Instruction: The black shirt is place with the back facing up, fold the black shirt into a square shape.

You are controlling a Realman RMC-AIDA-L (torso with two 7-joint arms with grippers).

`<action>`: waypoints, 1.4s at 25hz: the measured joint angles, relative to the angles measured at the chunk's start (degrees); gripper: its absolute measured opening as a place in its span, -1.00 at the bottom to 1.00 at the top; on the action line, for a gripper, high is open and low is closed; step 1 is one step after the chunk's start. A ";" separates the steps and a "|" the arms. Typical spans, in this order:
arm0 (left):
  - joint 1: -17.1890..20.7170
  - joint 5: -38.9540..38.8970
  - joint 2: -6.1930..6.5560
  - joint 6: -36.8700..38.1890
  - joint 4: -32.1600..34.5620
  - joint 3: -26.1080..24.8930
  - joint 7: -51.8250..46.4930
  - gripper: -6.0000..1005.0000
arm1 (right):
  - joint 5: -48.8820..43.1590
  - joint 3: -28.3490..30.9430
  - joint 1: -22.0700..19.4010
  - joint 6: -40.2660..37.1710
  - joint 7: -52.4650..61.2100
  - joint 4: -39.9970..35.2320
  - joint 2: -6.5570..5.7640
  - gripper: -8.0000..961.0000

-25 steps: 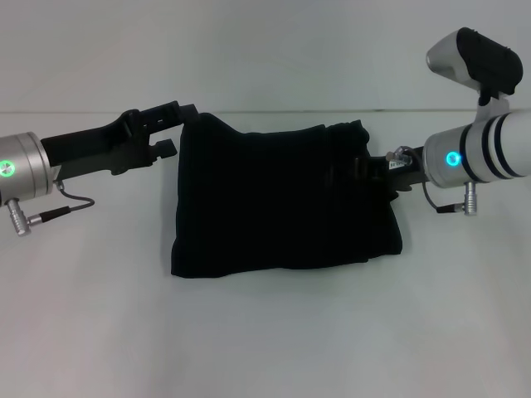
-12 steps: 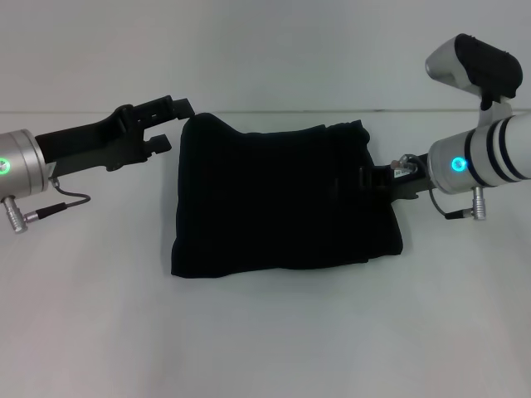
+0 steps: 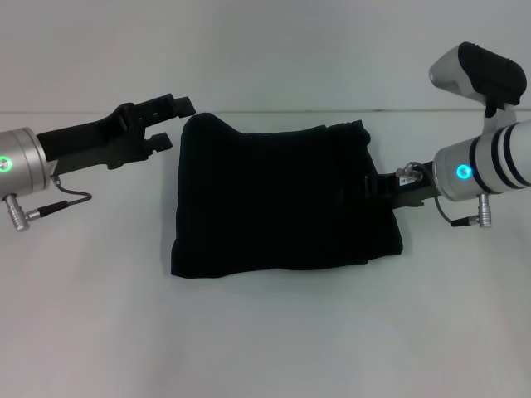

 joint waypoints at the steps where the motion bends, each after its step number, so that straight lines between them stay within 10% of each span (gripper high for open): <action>1: -0.07 0.00 0.00 0.00 -0.05 0.00 0.00 0.83 | 0.02 -0.03 0.00 0.26 0.00 -0.01 0.20 0.32; 35: -0.07 0.00 -0.18 -0.51 -0.35 0.00 0.00 0.83 | 1.97 1.02 -1.52 -3.22 0.56 -2.96 0.12 0.30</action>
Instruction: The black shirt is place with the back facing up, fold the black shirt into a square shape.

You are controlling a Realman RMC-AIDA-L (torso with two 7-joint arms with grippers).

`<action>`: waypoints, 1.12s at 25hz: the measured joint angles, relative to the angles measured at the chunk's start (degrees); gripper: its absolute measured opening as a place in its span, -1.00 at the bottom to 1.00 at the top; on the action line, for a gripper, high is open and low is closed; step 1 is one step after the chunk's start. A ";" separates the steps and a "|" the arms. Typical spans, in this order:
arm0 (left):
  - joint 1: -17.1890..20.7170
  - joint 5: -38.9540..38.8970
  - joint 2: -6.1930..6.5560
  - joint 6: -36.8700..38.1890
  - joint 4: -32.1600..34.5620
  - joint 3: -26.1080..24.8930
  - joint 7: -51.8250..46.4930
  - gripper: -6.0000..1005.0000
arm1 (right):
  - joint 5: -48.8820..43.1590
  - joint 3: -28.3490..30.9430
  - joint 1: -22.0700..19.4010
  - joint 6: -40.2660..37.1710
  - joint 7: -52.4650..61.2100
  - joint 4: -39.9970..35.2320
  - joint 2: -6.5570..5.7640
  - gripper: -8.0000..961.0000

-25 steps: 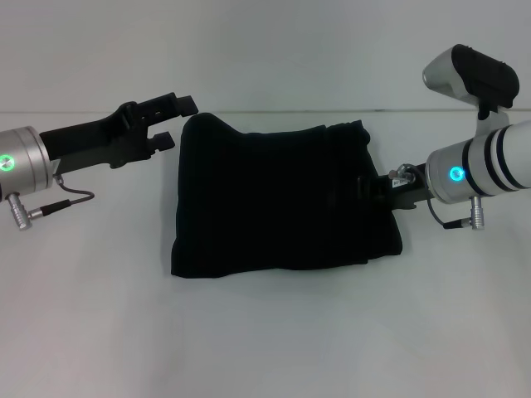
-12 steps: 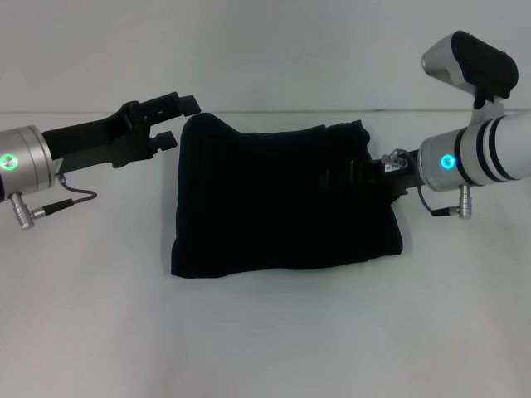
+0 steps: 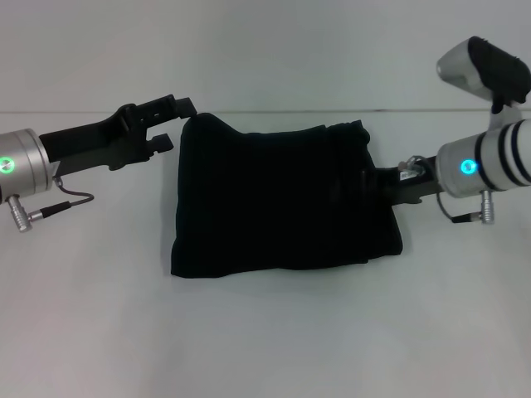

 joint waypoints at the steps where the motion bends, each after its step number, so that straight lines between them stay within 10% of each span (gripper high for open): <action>1: 0.01 0.00 0.00 -0.02 0.00 0.00 0.00 0.83 | 0.02 0.14 -0.55 -0.82 0.08 -1.15 -0.18 0.30; 28: -0.05 0.00 -0.06 -0.48 -0.09 -0.25 -0.09 0.83 | 0.12 -2.30 0.48 9.09 0.25 2.40 2.93 0.28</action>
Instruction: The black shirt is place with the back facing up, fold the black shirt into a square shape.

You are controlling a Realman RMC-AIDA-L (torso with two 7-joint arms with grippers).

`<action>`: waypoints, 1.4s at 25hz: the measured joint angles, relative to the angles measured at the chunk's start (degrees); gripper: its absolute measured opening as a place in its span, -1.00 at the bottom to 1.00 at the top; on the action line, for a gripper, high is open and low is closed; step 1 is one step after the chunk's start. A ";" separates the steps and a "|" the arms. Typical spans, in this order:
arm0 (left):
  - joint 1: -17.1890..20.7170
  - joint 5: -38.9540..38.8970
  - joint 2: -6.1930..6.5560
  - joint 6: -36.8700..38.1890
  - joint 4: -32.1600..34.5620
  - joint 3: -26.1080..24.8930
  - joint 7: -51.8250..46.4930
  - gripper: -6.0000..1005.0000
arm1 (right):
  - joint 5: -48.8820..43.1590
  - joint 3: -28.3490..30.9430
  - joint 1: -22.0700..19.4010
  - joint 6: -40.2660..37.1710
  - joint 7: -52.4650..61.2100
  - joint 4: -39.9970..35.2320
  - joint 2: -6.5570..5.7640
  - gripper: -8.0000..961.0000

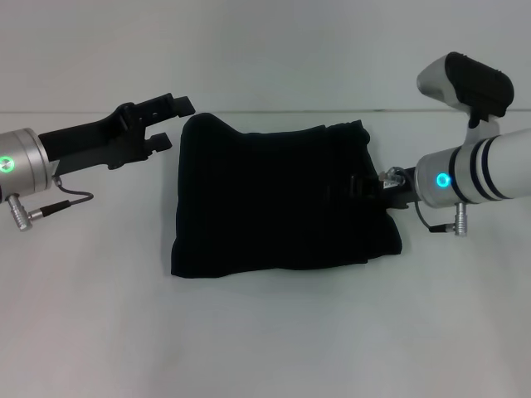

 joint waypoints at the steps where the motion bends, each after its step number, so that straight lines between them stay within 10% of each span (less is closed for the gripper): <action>1: 0.00 0.00 0.01 0.00 0.02 0.00 0.00 0.83 | 0.11 -0.22 0.04 0.20 -0.01 0.02 0.12 0.28; 35: -0.58 0.00 0.15 -1.16 0.00 -0.54 0.00 0.82 | 2.41 -2.55 1.85 2.72 -1.71 2.84 0.07 0.26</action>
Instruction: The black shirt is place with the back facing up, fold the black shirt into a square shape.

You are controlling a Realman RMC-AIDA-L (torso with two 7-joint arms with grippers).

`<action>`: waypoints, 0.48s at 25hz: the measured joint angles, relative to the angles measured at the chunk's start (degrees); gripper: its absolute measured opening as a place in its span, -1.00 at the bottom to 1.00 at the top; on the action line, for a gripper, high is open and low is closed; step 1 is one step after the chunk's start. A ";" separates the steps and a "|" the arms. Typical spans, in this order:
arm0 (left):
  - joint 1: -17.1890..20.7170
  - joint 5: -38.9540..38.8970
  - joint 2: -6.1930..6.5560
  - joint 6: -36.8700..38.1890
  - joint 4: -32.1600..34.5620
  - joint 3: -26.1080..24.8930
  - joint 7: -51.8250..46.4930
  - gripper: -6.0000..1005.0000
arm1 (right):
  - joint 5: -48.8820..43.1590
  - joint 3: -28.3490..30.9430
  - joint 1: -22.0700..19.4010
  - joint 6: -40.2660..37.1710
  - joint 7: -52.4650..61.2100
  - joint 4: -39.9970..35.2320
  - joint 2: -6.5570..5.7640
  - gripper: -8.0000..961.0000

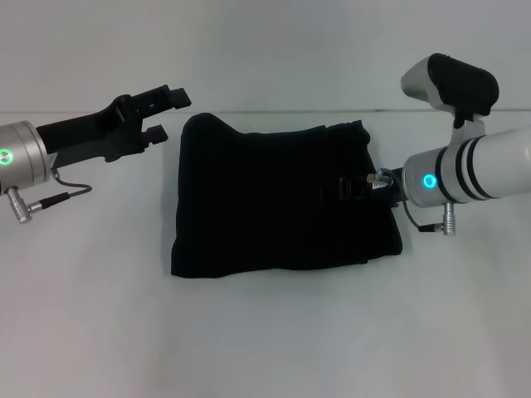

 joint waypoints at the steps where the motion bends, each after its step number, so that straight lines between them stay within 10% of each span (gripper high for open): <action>1: -0.02 0.00 0.00 -0.01 0.00 0.00 0.00 0.82 | 0.00 -0.37 0.06 -0.01 0.00 0.00 0.02 0.26; 12: -0.11 -0.08 0.09 -0.11 0.00 -0.17 0.00 0.82 | 0.02 -0.91 0.04 -0.69 0.80 -0.01 -0.30 -0.17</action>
